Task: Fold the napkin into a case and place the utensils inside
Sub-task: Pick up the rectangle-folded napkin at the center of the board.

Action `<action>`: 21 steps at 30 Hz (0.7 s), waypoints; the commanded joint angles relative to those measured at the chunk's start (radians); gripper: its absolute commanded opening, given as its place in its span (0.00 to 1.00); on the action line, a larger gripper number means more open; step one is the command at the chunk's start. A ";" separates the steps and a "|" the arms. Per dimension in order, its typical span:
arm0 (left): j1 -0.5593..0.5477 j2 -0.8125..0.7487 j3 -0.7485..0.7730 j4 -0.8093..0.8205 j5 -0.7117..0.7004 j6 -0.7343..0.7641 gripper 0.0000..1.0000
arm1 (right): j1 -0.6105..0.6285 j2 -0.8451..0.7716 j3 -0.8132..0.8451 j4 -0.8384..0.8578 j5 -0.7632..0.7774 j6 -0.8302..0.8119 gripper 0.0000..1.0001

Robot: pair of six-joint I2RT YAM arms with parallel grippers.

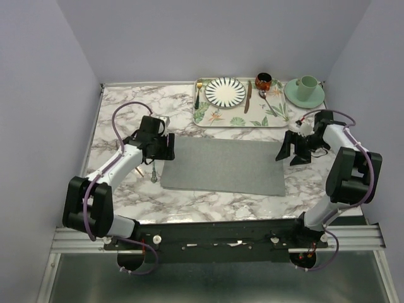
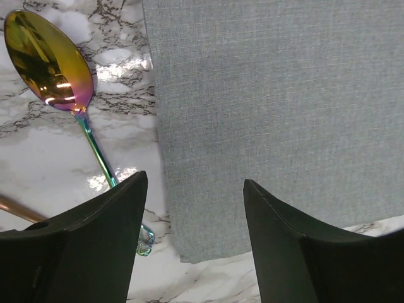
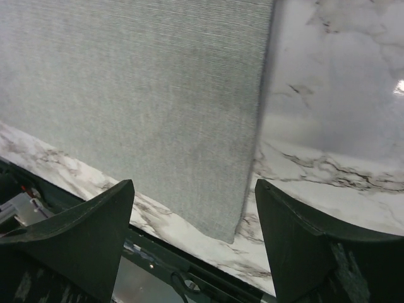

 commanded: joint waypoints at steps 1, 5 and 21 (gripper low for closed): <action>-0.030 0.077 0.026 0.001 -0.099 -0.005 0.74 | -0.007 0.063 0.016 -0.010 0.136 0.027 0.83; -0.048 0.143 0.033 0.016 -0.111 -0.009 0.74 | -0.007 0.083 0.019 -0.007 0.160 0.034 0.82; -0.094 0.366 0.118 0.004 -0.176 -0.018 0.66 | -0.007 0.151 0.051 -0.027 0.153 0.065 0.81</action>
